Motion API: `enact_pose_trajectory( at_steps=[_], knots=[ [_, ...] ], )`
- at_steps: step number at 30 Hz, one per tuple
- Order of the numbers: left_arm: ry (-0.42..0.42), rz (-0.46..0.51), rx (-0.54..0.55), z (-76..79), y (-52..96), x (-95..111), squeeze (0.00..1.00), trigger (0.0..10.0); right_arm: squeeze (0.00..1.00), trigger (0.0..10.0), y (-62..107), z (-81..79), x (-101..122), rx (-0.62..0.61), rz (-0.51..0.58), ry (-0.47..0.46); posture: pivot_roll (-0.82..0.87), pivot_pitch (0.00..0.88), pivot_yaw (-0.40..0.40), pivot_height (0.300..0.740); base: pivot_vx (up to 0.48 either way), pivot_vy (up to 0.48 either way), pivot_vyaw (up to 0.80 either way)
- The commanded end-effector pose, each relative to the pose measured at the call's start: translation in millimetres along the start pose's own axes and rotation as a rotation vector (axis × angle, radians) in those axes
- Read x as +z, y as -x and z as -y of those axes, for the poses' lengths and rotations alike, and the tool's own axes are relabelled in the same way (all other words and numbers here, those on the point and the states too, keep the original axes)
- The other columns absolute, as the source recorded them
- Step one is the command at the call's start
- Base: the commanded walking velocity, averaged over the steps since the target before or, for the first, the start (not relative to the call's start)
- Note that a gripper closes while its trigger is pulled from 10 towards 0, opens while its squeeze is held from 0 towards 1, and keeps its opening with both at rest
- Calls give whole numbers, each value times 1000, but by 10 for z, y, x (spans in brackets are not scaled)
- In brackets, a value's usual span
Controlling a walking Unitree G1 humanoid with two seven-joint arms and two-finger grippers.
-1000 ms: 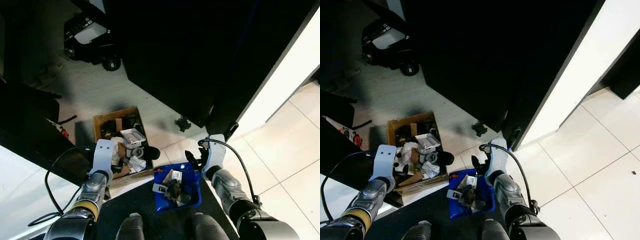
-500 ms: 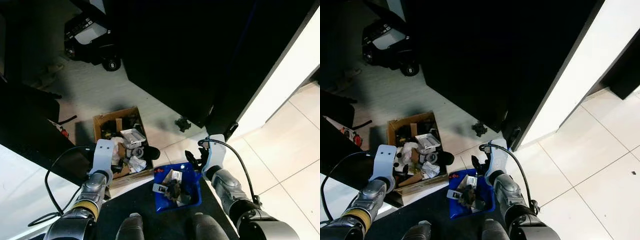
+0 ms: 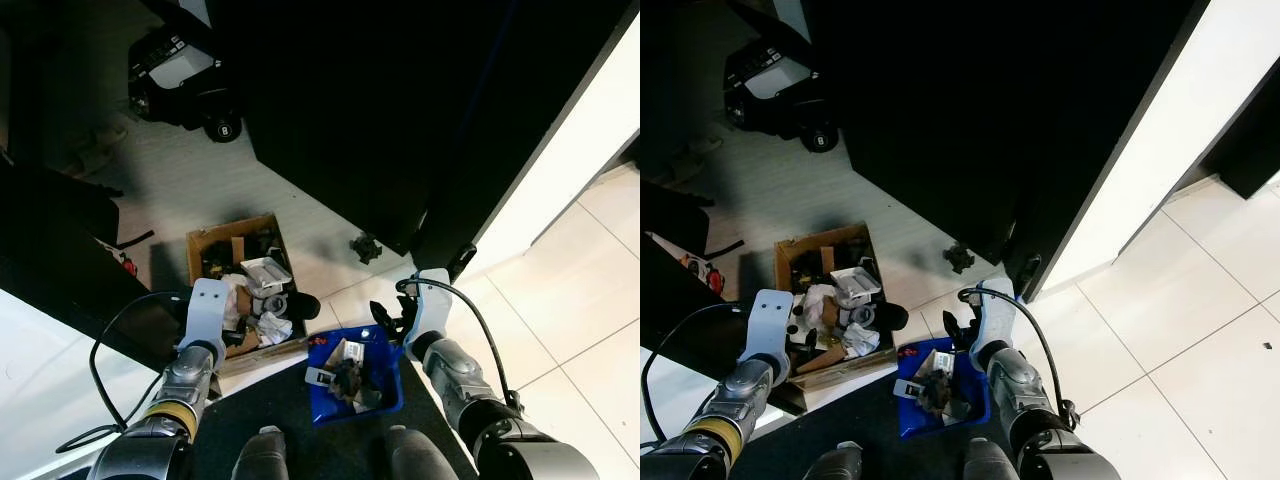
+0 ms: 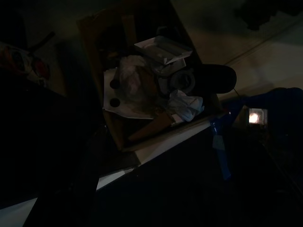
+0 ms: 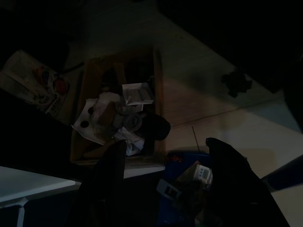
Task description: Sweep floor
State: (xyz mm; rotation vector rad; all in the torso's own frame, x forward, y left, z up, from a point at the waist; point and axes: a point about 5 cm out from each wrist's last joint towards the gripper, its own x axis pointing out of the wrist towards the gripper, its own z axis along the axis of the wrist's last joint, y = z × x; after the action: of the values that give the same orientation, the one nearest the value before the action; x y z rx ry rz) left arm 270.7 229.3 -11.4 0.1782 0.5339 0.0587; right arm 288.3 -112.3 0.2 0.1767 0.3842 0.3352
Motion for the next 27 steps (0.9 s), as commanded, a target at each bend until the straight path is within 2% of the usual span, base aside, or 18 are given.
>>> enact_pose_trajectory(
  at_steps=[1, 27],
  knots=[
    [9, -37, -3, 22, 28, -102, 0, 10000, 0, 10000, 30, 7, -78, -10, -27, -18, -90, 105, 9, 740, 0, 0, 0],
    [9, -37, -4, 31, 21, -88, 0, 10000, 0, 10000, 25, 20, -62, -15, -25, -18, -90, 106, 9, 740, 0, 0, 0]
  ],
)
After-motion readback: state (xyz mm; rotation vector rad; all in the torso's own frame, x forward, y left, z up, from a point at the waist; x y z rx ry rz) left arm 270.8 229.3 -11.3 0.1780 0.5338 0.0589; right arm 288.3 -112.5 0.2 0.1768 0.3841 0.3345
